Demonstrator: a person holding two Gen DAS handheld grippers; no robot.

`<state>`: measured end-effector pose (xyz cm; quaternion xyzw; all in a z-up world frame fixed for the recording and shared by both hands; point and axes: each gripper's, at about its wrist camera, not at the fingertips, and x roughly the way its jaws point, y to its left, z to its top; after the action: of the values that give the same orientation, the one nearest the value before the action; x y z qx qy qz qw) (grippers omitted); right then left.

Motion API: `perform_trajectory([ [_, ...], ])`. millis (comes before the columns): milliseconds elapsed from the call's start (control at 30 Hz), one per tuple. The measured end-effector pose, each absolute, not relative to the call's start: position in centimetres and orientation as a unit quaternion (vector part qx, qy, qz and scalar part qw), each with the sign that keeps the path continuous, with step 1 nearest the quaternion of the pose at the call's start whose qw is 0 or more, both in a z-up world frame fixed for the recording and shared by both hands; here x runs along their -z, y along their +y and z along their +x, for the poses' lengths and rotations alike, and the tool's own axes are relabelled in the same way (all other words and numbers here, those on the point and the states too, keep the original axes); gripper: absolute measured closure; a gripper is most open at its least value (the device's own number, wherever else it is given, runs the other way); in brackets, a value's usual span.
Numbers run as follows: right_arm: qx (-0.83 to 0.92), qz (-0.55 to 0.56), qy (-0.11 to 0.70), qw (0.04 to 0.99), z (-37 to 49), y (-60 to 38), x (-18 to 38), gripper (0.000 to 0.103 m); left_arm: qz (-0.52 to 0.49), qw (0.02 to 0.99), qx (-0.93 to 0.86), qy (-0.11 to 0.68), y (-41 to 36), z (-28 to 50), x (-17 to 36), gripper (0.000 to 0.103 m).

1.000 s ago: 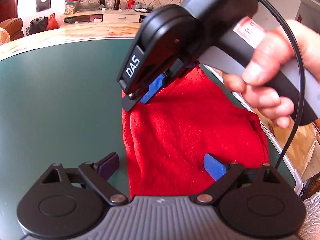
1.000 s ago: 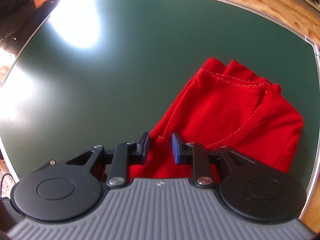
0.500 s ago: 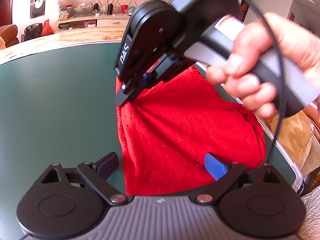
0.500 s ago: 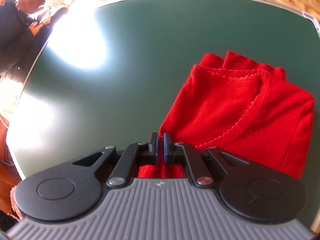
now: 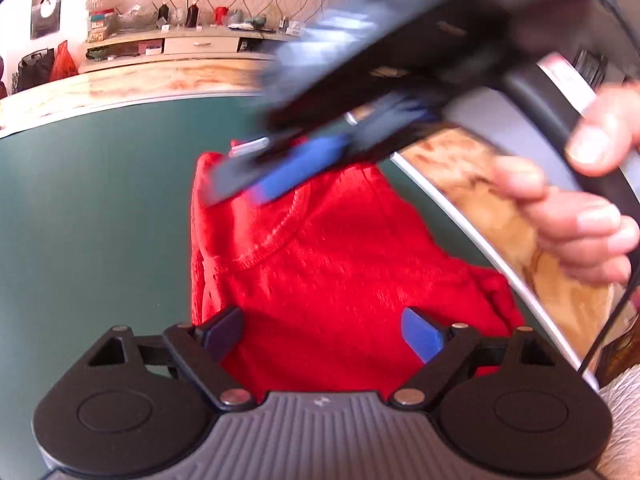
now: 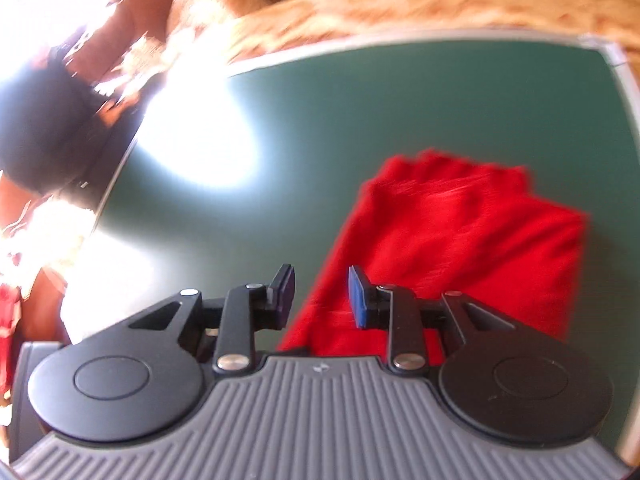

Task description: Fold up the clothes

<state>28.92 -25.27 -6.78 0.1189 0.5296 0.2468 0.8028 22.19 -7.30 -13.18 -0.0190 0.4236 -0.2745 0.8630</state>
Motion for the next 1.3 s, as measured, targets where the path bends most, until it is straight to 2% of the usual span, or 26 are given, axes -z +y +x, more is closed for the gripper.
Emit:
perform_trajectory([
  [100, -0.226, 0.106, 0.52, 0.817, 27.1, -28.1, 5.9, 0.068, -0.012, 0.861, 0.281, 0.424, -6.9, 22.4, 13.2, 0.012],
  [233, -0.206, 0.088, 0.502, 0.835, 26.6, -30.6, 8.9, 0.068, -0.009, 0.869, 0.27, 0.414, -7.1, 23.0, 12.8, 0.013],
  [500, -0.206, 0.164, 0.485, 0.834, 27.2, -32.4, 12.8, 0.069, 0.006, 0.88, 0.232, 0.415, -9.1, 24.9, 13.5, 0.007],
  [700, -0.184, 0.167, 0.452, 0.857, 28.5, -34.0, 10.4, 0.069, 0.0, 0.879, 0.241, 0.411, -10.1, 23.9, 11.6, 0.009],
  [867, -0.161, 0.159, 0.478, 0.849, 31.7, -34.5, 12.1, 0.069, -0.016, 0.869, 0.283, 0.405, -13.1, 23.7, 10.6, 0.008],
  [933, -0.157, 0.162, 0.479, 0.848, 32.2, -34.7, 12.7, 0.068, 0.001, 0.859, 0.283, 0.428, -14.4, 23.8, 11.9, 0.009],
  [1033, -0.154, 0.177, 0.482, 0.844, 33.0, -34.8, 13.8, 0.069, 0.064, 0.858, 0.289, 0.42, -15.7, 22.8, 13.1, 0.008],
  [1300, -0.166, 0.178, 0.478, 0.844, 33.1, -34.6, 14.0, 0.069, 0.07, 0.856, 0.298, 0.418, -15.1, 22.4, 12.9, 0.008],
])
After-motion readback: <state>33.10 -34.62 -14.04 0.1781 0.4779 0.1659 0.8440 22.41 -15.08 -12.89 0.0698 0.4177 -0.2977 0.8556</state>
